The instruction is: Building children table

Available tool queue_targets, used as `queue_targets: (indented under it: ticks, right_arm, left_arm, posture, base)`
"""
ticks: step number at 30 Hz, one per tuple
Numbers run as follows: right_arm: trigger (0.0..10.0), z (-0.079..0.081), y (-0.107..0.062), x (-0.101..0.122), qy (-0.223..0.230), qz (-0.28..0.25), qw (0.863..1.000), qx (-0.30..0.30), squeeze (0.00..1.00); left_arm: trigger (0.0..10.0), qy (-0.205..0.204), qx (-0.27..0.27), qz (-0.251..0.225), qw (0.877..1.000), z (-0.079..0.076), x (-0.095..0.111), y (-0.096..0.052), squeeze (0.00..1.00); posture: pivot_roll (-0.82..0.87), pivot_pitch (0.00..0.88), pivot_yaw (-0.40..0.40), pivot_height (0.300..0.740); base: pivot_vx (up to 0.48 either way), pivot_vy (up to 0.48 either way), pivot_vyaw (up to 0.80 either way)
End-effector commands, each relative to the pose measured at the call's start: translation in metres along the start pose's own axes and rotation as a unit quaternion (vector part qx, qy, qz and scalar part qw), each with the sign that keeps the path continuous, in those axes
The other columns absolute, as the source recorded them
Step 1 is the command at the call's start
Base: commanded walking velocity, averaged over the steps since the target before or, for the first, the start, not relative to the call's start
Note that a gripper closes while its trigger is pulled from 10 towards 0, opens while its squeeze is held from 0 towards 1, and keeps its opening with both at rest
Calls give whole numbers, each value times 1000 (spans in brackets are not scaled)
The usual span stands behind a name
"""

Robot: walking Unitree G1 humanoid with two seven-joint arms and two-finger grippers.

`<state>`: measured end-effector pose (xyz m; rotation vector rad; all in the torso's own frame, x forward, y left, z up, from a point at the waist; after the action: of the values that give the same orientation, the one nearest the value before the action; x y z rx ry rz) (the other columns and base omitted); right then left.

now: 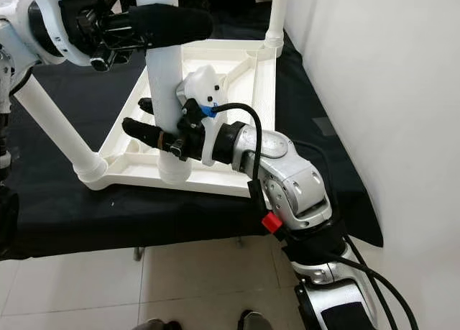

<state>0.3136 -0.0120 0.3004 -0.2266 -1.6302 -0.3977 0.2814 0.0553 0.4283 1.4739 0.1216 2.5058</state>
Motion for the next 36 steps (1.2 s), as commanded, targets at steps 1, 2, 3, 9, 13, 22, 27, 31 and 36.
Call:
queue_targets:
  ticks: [1, 2, 3, 9, 13, 22, 27, 31, 36]
  right_arm:
    - [0, -2, 5, -1, 5, 9, 1000, -13, 0]
    - [0, -3, 5, 0, 4, 9, 1000, -16, 0]
    - [0, -3, 5, 0, 4, 8, 1000, -20, 0]
    - [0, -11, 2, -3, 9, 10, 999, -47, 0]
    - [0, -19, -5, -5, 5, 15, 998, -65, 0]
    - [0, -58, -45, -2, -17, 21, 990, -138, 0]
    - [0, -92, -80, 7, -30, 1, 978, -206, 0]
    - [0, -110, -99, 11, -35, -9, 969, -245, 0]
    - [0, -110, -114, 17, -41, -30, 973, -226, 0]
  left_arm:
    - [0, -6, -48, -3, 999, -15, -3, 14, 0]
    - [0, -8, -50, -4, 999, -16, -4, 15, 0]
    - [0, -8, -50, -3, 999, -14, -7, 15, 0]
    - [10000, -10, -9, -7, 1000, 6, -7, 8, 1000]
    - [10000, -11, 6, -24, 1000, 8, 8, 2, 1000]
    - [10000, 10, -24, -20, 999, -44, 55, -36, 1000]
    - [10000, 5, -30, -32, 999, -73, 78, -60, 1000]
    - [10000, -6, -14, -31, 999, -79, 79, -70, 1000]
    - [10000, -44, 36, 1, 998, -83, 52, -90, 1000]
  posture:
    - [-45, 171, 46, 740]
    - [-45, 171, 46, 740]
    - [-45, 171, 48, 740]
    - [-47, 174, 45, 740]
    - [-47, 181, 39, 740]
    - [-30, 191, 24, 740]
    - [-23, 201, 17, 740]
    - [-22, 209, 15, 740]
    - [-21, 228, 6, 740]
  base:
    - [0, 0, 0]
    - [0, 0, 0]
    - [0, 0, 0]
    - [0, 0, 0]
    - [0, 0, 0]
    - [0, 0, 0]
    - [0, 0, 0]
    - [0, 0, 0]
    - [0, 0, 0]
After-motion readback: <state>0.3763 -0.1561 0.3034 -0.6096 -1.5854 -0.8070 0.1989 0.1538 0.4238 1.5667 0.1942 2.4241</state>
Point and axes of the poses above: a point about 5 cm out from each wrist's last joint towards the gripper, its own y axis pointing out of the wrist towards the gripper, its own x axis along the axis of the wrist's last joint, z = x × y, the point moved 5 cm from there along y, pointing out of the wrist towards the gripper, and after that the axes turned 9 degrees about y, right-handed, at the moved point
